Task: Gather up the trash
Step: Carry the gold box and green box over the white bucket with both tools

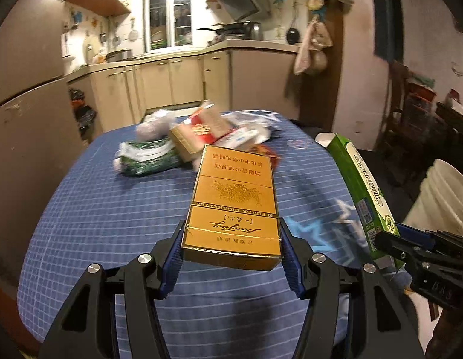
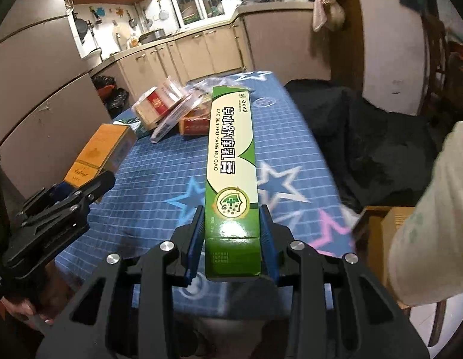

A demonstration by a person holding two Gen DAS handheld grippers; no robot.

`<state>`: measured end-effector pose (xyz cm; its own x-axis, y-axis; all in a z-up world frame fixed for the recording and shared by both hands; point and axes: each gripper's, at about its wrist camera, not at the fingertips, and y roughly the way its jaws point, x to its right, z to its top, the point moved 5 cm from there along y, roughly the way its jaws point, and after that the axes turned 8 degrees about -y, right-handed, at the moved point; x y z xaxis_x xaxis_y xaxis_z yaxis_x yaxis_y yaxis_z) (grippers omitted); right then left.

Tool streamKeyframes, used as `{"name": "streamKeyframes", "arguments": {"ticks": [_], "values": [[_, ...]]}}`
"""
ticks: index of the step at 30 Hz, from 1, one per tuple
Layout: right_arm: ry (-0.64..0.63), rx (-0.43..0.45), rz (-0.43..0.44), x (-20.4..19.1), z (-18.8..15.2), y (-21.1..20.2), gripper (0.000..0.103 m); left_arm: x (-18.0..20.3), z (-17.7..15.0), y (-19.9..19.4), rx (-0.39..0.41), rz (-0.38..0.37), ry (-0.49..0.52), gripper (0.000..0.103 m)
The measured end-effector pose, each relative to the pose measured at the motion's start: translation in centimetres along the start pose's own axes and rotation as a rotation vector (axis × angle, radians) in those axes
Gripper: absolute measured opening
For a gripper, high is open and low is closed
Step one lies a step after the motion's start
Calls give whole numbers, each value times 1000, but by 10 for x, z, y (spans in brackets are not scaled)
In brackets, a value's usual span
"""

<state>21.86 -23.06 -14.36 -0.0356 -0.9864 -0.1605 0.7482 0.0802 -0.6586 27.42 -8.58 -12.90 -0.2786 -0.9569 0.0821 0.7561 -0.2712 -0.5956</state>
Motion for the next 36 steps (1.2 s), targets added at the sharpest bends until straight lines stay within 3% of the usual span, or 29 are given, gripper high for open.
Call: {"name": "streamKeyframes", "arguments": {"ticks": [8,9,12,13,19,23,26,28,29,31,36], "values": [[38,50,-81,38,-9,-36,32,63,8,6,7,-64,86,59],[42,49,-99,43,-8,-39,8,69,9,6,8,-69,95,59],[73,64,-116,61,-7,-46,7,92,12,6,13,-96,125,59],[78,55,-110,66,-8,-43,0,100,14,7,18,-106,136,59],[183,-89,6,90,-41,12,0,102,13,24,0,-82,124,59],[165,-41,-14,88,-42,5,3,90,14,22,17,-45,119,59],[128,30,-13,84,-28,-10,19,80,18,22,26,-27,102,59],[104,47,39,77,-23,-16,60,75,20,21,28,-20,94,59],[96,49,72,69,-21,-18,66,72,20,20,30,-16,90,59],[65,29,130,54,-20,-15,76,67,20,18,32,-13,84,59],[-20,-70,47,45,-29,22,76,53,19,17,22,2,64,59]]}}
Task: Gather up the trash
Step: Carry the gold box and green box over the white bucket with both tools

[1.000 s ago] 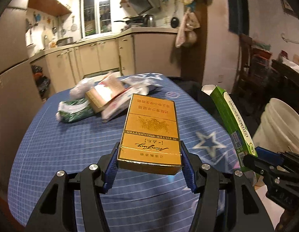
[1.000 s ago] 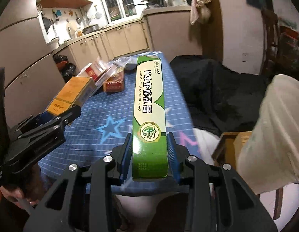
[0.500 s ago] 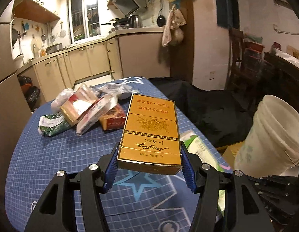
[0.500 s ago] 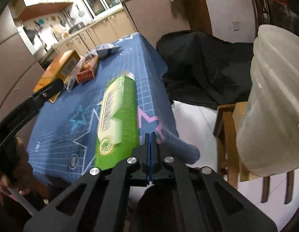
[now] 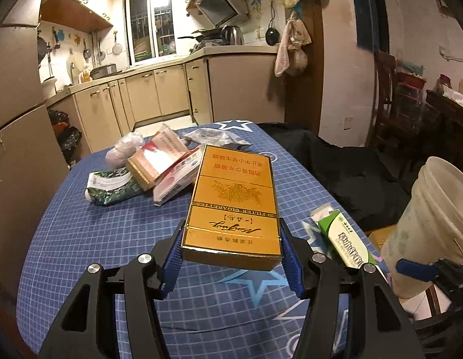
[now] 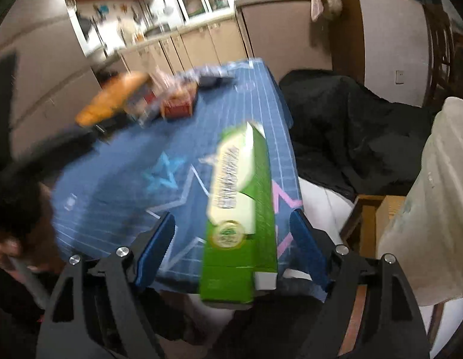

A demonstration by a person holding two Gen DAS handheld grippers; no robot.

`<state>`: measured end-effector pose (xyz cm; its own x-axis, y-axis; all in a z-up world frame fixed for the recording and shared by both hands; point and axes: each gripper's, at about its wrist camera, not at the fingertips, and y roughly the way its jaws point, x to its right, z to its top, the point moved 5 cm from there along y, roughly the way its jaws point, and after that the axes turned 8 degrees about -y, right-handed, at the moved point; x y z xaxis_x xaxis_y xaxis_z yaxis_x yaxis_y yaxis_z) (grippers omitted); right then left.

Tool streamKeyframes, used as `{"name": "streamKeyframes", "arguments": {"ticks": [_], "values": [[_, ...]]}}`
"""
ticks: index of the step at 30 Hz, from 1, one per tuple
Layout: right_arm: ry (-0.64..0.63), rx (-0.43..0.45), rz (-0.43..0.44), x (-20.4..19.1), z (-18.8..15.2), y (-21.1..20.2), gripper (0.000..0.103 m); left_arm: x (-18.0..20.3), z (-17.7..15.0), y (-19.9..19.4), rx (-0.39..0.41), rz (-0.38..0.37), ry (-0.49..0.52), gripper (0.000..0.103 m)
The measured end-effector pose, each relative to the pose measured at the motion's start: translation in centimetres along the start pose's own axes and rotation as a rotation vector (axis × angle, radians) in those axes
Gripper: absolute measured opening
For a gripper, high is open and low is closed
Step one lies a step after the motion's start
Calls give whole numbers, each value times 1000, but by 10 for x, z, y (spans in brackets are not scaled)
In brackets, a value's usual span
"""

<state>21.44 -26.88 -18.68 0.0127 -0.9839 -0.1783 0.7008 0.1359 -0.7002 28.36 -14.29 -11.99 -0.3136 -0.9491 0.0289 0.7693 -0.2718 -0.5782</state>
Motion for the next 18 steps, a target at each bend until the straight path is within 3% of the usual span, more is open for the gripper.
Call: {"name": "streamKeyframes", "arguments": {"ticks": [5,6,9,13,18], "values": [[-111,15,-105,-10,-8,9,57,-8,0,-2,3,10,-17,59],[-125,19,-117,-11,-7,12,48,-8,1,-3,4,9,-17,59],[-109,35,-112,-5,-9,8,37,-6,1,-4,7,3,-13,59],[-52,72,-96,2,-7,-6,34,1,0,-5,6,-9,-3,59],[-1,180,-126,14,10,-52,34,16,3,-9,15,-34,23,59]]}}
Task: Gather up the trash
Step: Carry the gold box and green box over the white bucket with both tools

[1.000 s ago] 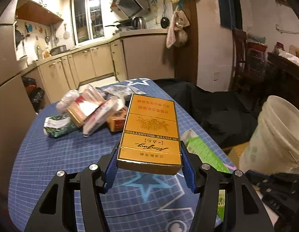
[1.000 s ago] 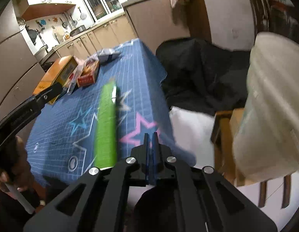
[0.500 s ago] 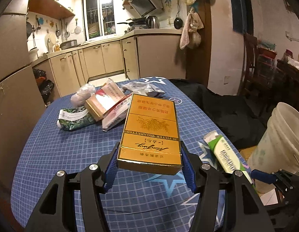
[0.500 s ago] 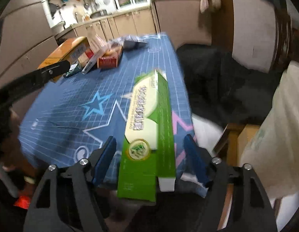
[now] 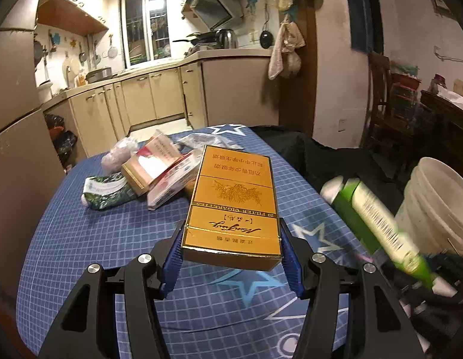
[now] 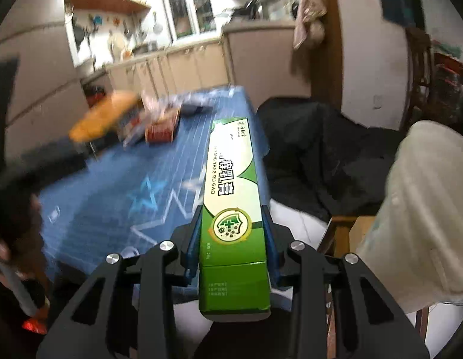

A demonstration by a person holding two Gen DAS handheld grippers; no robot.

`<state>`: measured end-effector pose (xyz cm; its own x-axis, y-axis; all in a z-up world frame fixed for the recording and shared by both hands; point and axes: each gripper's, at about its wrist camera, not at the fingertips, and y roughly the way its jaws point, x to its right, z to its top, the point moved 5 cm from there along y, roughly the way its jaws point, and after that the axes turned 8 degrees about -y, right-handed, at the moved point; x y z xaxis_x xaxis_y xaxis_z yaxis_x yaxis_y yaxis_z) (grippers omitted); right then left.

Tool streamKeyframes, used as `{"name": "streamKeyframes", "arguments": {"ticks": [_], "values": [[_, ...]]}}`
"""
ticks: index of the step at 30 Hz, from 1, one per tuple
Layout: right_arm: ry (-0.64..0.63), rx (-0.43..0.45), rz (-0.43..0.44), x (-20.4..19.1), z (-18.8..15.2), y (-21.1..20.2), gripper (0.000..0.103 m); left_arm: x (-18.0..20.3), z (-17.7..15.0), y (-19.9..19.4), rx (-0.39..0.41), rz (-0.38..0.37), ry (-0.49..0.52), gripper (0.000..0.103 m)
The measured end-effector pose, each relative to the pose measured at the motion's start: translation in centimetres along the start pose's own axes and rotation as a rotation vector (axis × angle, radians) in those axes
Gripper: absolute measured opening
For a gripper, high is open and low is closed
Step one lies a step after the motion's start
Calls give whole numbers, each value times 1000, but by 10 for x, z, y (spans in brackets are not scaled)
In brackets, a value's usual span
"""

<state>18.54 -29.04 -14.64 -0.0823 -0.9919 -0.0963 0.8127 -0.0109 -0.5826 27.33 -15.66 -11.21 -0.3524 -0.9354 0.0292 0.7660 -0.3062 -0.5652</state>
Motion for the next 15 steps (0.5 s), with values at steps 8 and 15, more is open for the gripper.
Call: {"name": "streamKeyframes", "arguments": {"ticks": [8,15], "values": [[43,133,-117,45,29,-74,34,57,12,-3,20,-102,87,59],[106,159,-263,103,24,-107,34,137,25,-5,36,-227,183,59]]}}
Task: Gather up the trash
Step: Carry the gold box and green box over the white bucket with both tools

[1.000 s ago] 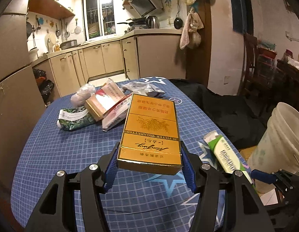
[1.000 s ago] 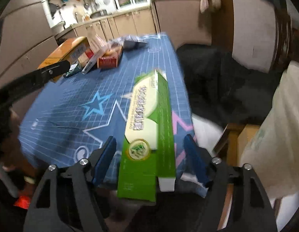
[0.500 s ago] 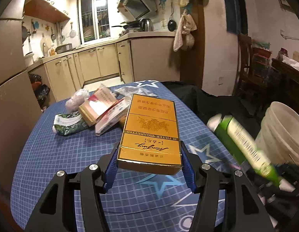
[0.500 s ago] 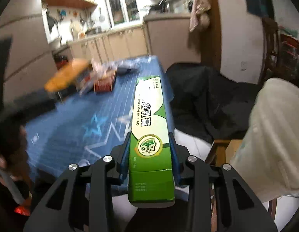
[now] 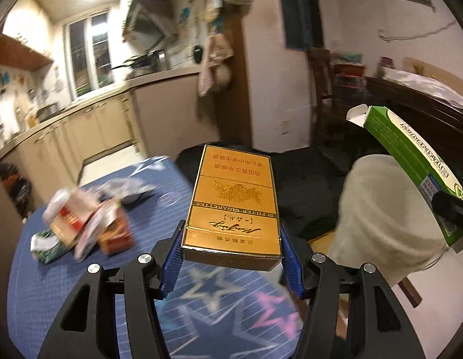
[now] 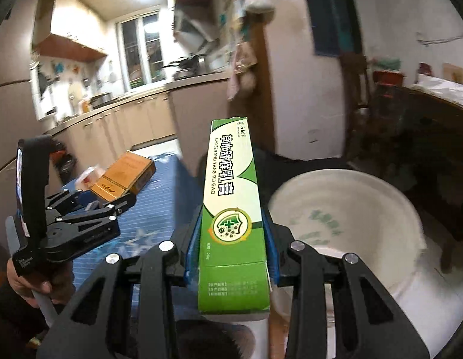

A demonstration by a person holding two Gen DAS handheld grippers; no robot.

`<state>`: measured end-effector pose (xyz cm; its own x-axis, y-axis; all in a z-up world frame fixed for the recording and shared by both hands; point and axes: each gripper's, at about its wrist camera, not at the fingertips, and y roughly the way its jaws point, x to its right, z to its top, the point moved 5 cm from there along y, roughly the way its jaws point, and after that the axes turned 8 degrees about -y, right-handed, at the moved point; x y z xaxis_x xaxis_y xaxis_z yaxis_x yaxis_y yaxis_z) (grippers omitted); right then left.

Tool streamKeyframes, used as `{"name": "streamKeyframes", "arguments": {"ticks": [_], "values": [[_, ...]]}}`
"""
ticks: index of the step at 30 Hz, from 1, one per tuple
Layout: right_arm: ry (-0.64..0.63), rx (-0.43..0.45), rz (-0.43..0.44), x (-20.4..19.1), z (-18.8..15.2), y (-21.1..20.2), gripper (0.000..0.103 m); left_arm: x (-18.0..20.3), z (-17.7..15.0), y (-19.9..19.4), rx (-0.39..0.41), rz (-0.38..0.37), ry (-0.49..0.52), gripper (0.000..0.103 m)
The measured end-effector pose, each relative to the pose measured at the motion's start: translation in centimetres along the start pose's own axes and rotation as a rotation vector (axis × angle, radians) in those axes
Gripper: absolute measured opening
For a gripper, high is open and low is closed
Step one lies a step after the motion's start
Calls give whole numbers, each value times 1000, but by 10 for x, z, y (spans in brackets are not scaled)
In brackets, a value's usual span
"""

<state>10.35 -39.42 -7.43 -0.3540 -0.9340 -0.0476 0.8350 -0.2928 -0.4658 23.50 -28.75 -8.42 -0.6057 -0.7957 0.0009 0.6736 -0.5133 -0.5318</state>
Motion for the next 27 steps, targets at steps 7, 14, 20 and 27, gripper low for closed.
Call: {"name": "streamKeyframes", "arguments": {"ticks": [7,14,20,27], "values": [[62,18,-153,72,1,-21,34,81,28,17,-1,-145,89,59],[122,-36,-239,128,-14,-17,35,162,41,43,-98,-352,136,59],[211,-82,-216,156,-40,-4,35,208,23,68,-163,-436,195,59],[251,-81,-188,161,-44,5,35,216,16,94,-193,-441,196,59]]}}
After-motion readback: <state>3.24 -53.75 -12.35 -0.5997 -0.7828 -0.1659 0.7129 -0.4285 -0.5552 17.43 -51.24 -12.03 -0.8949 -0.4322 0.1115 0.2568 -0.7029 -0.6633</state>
